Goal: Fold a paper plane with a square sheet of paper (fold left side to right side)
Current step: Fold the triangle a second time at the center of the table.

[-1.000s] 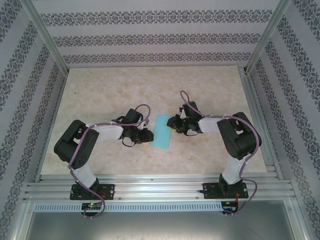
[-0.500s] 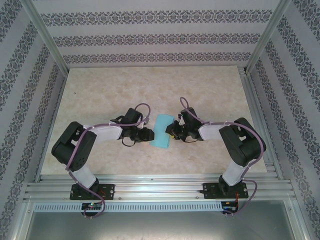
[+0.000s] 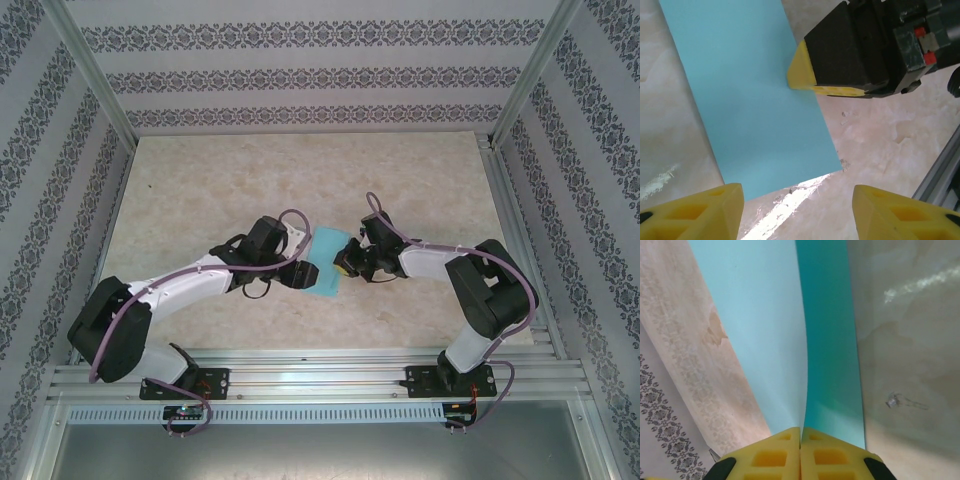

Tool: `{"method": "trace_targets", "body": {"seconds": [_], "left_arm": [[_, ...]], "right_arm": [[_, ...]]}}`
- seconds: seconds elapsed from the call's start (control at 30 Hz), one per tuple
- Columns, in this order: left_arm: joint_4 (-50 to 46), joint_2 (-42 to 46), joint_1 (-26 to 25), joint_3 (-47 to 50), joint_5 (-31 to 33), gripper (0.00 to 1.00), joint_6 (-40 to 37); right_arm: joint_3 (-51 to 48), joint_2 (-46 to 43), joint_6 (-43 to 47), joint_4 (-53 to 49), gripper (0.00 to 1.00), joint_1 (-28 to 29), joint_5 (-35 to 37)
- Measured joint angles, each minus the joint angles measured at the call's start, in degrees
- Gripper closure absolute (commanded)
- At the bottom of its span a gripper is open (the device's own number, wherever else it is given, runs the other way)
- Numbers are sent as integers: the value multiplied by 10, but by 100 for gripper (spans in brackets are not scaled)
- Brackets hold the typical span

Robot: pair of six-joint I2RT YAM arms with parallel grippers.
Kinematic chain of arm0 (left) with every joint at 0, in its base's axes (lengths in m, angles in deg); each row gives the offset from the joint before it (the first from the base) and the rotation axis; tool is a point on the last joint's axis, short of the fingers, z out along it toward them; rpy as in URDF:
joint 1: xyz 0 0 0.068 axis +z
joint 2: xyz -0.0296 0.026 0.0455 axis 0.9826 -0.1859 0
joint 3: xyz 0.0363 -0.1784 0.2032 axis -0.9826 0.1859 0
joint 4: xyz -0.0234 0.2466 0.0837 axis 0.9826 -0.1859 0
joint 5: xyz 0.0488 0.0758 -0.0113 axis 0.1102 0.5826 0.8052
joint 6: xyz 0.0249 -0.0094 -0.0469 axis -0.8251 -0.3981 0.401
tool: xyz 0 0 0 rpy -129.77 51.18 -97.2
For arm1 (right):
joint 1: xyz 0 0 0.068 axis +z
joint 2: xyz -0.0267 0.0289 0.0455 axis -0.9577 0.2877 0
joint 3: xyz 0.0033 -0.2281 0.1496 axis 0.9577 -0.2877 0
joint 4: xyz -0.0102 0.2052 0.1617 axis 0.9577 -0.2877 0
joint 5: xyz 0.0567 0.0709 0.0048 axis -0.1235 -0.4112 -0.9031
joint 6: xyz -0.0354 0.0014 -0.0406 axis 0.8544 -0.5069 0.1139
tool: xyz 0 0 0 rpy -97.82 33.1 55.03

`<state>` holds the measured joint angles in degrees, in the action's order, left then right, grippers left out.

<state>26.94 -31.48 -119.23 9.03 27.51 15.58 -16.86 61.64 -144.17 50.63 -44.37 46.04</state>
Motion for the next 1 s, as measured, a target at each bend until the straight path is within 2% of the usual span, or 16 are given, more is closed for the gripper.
{"method": "trace_targets", "body": {"seconds": [0.2, 0.6, 0.8, 1.0], "left_arm": [[-27, -2, -51, -10, 38, 36, -41], [-75, -97, -125, -95, 136, 37, -81], [-94, -160, -157, -145, 203, 44, -88], [-111, -166, -161, -156, 230, 66, -97]], "right_arm": [[29, 0, 10, -47, 93, 3, 0], [42, 0, 16, -77, 93, 7, 0], [45, 4, 22, -83, 93, 10, 2], [47, 9, 26, -86, 93, 11, 2]]}}
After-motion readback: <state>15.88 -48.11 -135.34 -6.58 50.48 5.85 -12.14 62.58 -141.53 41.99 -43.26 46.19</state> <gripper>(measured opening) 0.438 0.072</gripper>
